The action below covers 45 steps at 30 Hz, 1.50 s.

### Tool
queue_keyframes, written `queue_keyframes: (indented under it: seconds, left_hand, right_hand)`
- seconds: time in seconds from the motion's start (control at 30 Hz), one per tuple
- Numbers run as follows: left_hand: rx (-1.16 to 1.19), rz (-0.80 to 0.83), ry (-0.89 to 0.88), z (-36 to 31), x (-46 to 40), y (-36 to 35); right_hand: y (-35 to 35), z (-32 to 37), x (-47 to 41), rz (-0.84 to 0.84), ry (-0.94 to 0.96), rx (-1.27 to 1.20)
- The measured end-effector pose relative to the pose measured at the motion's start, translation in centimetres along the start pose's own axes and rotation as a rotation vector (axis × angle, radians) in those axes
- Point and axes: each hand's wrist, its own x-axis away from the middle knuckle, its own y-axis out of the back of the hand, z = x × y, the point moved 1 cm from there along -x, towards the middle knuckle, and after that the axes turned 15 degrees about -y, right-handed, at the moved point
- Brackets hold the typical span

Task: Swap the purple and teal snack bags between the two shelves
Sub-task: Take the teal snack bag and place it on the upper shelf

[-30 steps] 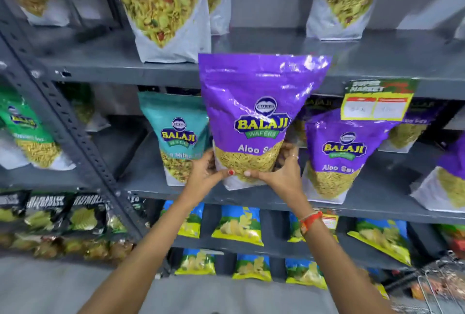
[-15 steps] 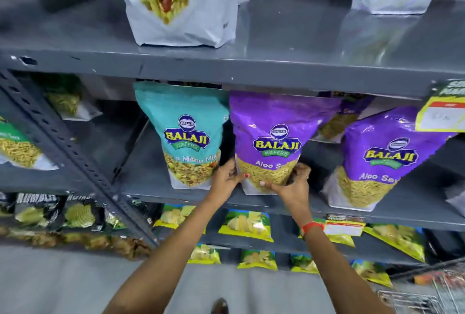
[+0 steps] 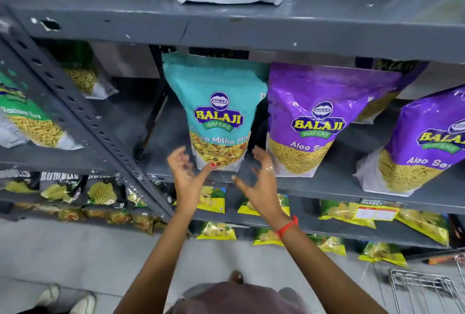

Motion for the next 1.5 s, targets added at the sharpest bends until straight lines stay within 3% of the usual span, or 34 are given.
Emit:
queue_keyframes:
  seconds: [0.2, 0.53, 0.8, 1.0, 1.23, 1.3, 1.4, 1.5]
  left_hand:
    - [-0.01, 0.367, 0.126, 1.7, -5.0, 0.6]
    - [-0.074, 0.208, 0.08, 0.1, -1.3, 4.3]
    - [-0.042, 0.124, -0.042, -7.3, 3.4, 4.0]
    - [0.049, 0.18, -0.162, -14.8, 4.3, -0.4]
    - [0.207, 0.267, -0.349, -25.8, 3.0, -9.8]
    - [0.335, 0.389, -0.528, -34.3, 1.8, -20.9]
    - [0.429, 0.401, -0.562, -37.3, 1.1, -22.8]
    - [0.377, 0.408, -0.56, -39.6, -0.7, -26.5]
  right_hand:
    - [-2.2, 1.2, -3.9, 0.014, -0.069, -0.116]
    - [-2.4, 1.2, -1.1, 0.081, -0.032, -0.036]
    - [1.7, 4.2, 5.2, 0.063, 0.031, -0.111]
    - [9.2, 9.6, 8.2, -0.028, 0.15, -0.136]
    - [20.5, 17.0, 9.7, -0.275, 0.334, -0.122]
    - [32.9, 22.4, 11.1, -0.561, 0.513, -0.109]
    - [35.7, 24.7, 10.1, -0.511, 0.543, -0.077]
    - [39.8, 26.7, 8.2, -0.56, 0.544, -0.036]
